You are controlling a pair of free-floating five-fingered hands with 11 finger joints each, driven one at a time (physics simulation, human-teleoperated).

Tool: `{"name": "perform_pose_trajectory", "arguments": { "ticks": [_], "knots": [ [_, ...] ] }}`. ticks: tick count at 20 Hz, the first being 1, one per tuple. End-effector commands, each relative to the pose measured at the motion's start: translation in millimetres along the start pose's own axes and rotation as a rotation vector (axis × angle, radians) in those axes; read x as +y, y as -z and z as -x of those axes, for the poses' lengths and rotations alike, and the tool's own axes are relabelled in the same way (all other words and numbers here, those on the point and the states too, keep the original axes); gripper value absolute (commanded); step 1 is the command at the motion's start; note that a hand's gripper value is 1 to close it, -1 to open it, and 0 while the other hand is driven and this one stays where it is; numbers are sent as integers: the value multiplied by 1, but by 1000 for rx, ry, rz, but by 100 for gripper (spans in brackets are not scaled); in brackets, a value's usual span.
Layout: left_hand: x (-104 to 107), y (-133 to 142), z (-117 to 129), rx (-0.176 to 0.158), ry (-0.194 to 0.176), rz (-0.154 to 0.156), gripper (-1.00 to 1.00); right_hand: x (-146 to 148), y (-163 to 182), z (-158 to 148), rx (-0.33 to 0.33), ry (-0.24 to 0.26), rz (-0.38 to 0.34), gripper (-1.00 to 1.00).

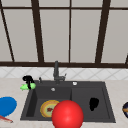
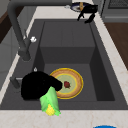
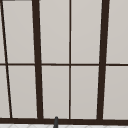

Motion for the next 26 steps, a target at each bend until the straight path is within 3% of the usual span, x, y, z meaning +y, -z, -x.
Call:
{"name": "perform_pose_trajectory", "arguments": {
  "ticks": [1,11,15,21,26],
  "knots": [
    [-13,23,7,16,16,44,100,0,0,0,0,0,0,0],
    [-71,73,42,-29,6,46,100,0,0,0,0,0,0,0],
    [-101,88,61,-37,21,56,100,0,0,0,0,0,0,0],
    [-149,110,103,-9,36,61,100,0,0,0,0,0,0,0],
    [-178,120,148,-6,19,69,100,0,0,0,0,0,0,0]
  ]
}}
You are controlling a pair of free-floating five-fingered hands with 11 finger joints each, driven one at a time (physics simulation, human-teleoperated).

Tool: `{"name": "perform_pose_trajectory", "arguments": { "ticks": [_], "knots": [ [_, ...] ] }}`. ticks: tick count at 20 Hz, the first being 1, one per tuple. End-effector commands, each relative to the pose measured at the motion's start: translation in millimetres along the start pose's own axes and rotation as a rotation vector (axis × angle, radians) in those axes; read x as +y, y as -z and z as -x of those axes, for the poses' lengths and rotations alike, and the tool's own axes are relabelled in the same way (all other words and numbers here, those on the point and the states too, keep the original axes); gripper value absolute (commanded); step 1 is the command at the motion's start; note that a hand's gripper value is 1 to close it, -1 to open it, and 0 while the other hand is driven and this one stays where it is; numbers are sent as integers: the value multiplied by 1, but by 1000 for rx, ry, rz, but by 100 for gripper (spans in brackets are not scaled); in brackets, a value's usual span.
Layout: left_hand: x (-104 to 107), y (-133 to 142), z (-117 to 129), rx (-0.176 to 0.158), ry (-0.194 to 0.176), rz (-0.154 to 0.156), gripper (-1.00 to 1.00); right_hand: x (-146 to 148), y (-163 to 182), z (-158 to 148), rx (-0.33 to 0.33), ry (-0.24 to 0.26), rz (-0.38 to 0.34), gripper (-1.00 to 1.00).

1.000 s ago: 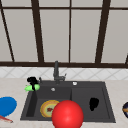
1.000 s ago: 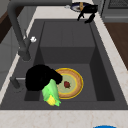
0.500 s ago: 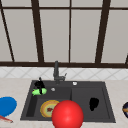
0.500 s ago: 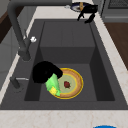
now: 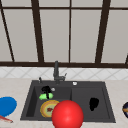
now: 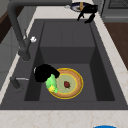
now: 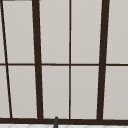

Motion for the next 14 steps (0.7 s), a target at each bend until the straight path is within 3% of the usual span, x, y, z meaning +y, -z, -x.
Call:
{"name": "perform_pose_trajectory", "arguments": {
  "ticks": [1,5,6,12,13,14],
  "knots": [
    [-21,9,30,-22,8,53,100,0,0,0,0,0,0,0],
    [-45,16,64,-16,2,60,100,0,0,0,0,0,0,0],
    [-51,15,62,-15,28,57,100,0,0,0,0,0,0,0],
    [-76,13,56,-22,267,20,100,0,0,0,0,0,0,0],
    [-79,19,46,-37,306,20,100,0,0,0,0,0,0,0],
    [-85,19,40,-32,319,15,100,0,0,0,0,0,0,0]
  ]
}}
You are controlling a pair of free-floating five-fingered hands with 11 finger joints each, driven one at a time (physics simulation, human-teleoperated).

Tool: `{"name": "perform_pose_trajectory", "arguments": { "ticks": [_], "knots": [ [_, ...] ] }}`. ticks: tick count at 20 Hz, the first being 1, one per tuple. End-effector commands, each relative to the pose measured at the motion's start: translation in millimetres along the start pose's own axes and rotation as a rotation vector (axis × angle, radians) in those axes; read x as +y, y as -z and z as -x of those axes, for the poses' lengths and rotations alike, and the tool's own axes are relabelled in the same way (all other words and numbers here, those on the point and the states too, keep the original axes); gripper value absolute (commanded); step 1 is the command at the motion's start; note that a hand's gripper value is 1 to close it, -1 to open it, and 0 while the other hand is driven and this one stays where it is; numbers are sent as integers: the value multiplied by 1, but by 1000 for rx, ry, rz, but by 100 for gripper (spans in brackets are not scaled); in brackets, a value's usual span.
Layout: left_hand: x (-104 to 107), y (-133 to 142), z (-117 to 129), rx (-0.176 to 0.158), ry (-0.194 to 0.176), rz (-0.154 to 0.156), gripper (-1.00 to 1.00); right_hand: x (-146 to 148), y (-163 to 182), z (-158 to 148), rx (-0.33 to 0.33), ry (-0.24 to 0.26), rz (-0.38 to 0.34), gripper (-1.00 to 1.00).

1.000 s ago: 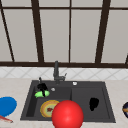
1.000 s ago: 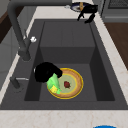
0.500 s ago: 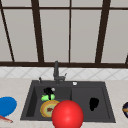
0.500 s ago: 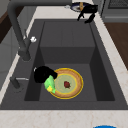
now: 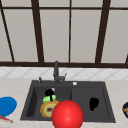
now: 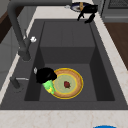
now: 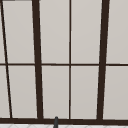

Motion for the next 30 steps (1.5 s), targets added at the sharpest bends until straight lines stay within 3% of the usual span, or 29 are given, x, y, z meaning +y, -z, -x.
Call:
{"name": "perform_pose_trajectory", "arguments": {
  "ticks": [1,2,3,6,8,14,18,22,24,25,26,27,30],
  "knots": [
    [-19,10,-15,-22,48,27,100,0,0,0,0,0,0,0],
    [-17,9,-18,-11,38,23,100,0,0,0,0,0,0,0],
    [-19,6,-25,-17,59,10,100,0,0,0,0,0,0,0],
    [-22,14,-30,-4,35,26,100,0,0,0,0,0,0,0],
    [-25,13,-23,-1,7,14,100,0,0,0,0,0,0,0],
    [-56,18,-11,-23,28,55,100,0,0,0,0,0,0,0],
    [-58,11,-9,-18,31,48,100,0,0,0,0,0,0,0],
    [-46,11,-32,-9,63,9,100,0,0,0,0,0,0,0],
    [-44,9,-41,-14,112,-4,100,0,0,0,0,0,0,0],
    [-44,10,-46,-22,141,-7,-100,0,0,0,0,0,0,0],
    [-37,14,-48,-9,145,-38,-100,0,0,0,0,0,0,0],
    [-32,16,-55,-14,152,-45,-100,0,0,0,0,0,0,0],
    [-17,19,-68,-21,120,-33,-100,0,0,0,0,0,0,0]
  ]
}}
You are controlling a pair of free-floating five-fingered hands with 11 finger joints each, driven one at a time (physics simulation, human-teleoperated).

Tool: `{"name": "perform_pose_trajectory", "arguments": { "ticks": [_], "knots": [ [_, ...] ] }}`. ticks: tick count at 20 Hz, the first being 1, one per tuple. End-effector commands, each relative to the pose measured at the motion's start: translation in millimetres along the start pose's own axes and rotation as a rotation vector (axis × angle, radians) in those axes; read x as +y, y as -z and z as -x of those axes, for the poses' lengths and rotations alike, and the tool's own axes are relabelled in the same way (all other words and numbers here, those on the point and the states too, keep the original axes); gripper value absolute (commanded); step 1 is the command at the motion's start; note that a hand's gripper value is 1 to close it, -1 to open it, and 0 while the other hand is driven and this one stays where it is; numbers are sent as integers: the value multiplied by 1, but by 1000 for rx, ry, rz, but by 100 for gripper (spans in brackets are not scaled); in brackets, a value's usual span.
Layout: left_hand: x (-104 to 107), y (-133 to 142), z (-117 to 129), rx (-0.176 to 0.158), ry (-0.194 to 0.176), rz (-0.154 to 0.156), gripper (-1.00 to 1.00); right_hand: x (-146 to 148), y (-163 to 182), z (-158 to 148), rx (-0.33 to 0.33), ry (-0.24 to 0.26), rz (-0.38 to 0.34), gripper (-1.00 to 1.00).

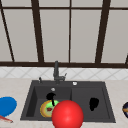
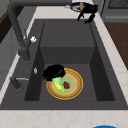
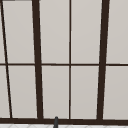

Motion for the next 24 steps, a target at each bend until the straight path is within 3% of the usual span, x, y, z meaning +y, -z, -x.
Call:
{"name": "perform_pose_trajectory", "arguments": {
  "ticks": [1,4,10,14,16,19,21,24],
  "knots": [
    [18,7,-17,-13,28,-7,-100,0,0,0,0,0,0,0],
    [41,9,-29,-6,-12,6,-100,0,0,0,0,0,0,0],
    [91,6,-49,-6,-53,19,-100,0,0,0,0,0,0,0],
    [111,-4,-62,-1,-77,18,-100,0,0,0,0,0,0,0],
    [123,-10,-68,31,-94,11,-100,0,0,0,0,0,0,0],
    [123,-16,-77,44,-51,24,-100,0,0,0,0,0,0,0],
    [121,-12,-71,-13,-48,25,-100,0,0,0,0,0,0,0],
    [124,-14,-76,-14,-43,26,-100,0,0,0,0,0,0,0]
  ]
}}
